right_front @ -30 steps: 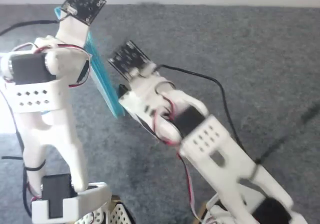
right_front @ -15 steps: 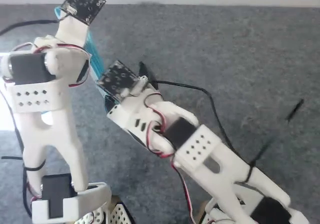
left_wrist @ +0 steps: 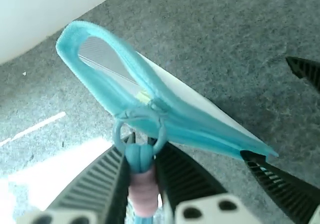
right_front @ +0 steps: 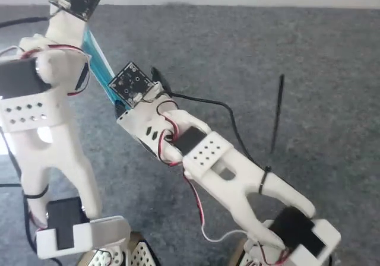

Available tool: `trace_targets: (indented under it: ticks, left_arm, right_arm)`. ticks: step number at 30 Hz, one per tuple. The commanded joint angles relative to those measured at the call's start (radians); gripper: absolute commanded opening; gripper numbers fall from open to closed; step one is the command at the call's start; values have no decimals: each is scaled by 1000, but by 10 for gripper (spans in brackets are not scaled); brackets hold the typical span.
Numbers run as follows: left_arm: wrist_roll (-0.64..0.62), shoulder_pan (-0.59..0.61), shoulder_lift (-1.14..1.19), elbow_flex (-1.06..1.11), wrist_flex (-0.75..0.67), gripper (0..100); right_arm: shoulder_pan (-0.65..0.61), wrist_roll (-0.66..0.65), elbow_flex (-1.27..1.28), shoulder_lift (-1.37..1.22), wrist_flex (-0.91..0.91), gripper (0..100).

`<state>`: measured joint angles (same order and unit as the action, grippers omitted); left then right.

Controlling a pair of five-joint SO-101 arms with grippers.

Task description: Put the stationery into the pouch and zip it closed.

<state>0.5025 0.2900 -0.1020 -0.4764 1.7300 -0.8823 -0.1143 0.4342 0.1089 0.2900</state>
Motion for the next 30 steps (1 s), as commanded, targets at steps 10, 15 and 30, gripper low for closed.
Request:
trace_targets:
  ticks: [10,15,30]
  left_arm:
    - [0,12,103,-91,26,12]
    - [0,9,98,-93,26,12]
    - [38,86,104,-147,25,12]
  right_arm:
    - [5,55,-132,104,213,377]
    - [-38,77,-29,220,136,377]
    - [-77,69,-91,28,-58,376]
